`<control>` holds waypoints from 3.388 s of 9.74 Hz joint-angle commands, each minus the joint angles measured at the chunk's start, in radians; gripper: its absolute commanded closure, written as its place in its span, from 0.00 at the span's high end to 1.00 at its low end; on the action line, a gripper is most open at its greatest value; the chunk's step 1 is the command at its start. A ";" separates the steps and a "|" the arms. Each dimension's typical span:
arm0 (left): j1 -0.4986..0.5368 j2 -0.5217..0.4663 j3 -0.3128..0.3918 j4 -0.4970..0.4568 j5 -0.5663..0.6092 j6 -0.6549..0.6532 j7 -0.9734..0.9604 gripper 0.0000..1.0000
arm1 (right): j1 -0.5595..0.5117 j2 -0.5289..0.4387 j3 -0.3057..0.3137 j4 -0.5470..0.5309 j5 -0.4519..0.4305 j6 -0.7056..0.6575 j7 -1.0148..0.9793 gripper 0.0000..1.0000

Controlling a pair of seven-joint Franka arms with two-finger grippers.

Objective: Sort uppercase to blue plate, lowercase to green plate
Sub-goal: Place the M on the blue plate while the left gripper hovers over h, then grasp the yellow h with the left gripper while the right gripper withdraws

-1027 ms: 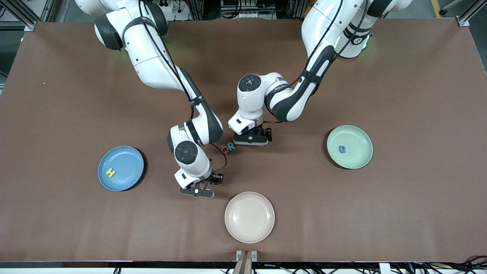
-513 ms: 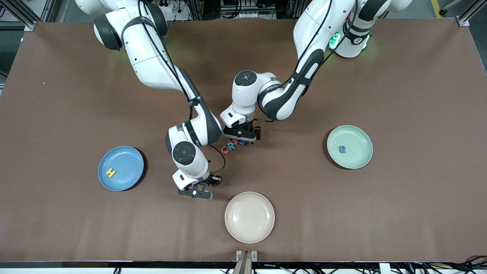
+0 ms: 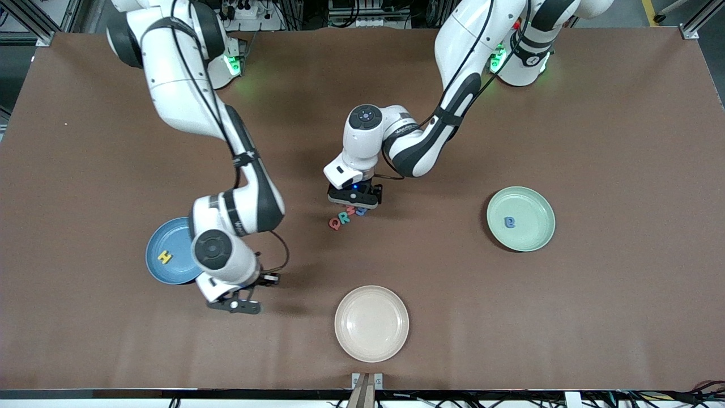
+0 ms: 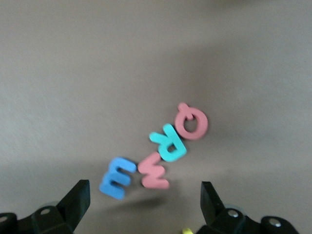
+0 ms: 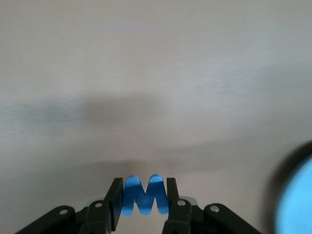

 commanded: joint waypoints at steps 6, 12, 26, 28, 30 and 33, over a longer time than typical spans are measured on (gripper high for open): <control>-0.049 0.007 0.003 0.012 -0.041 -0.160 -0.271 1.00 | -0.083 -0.233 -0.090 -0.454 -0.005 0.176 -0.475 0.00; -0.093 0.056 0.005 0.104 -0.070 -0.160 -0.306 1.00 | -0.117 -0.264 -0.090 -0.504 -0.001 0.180 -0.505 1.00; -0.098 0.109 0.011 0.128 -0.062 -0.159 -0.302 0.49 | -0.088 -0.275 -0.089 -0.493 0.053 0.172 -0.396 1.00; -0.098 0.108 0.011 0.128 -0.064 -0.160 -0.302 0.41 | -0.088 -0.277 -0.089 -0.493 0.053 0.169 -0.396 1.00; -0.098 0.106 0.009 0.130 -0.068 -0.160 -0.302 0.34 | -0.088 -0.284 -0.089 -0.493 0.053 0.167 -0.396 1.00; -0.095 0.108 0.008 0.130 -0.068 -0.160 -0.299 0.20 | -0.085 -0.290 -0.089 -0.492 0.053 0.155 -0.395 1.00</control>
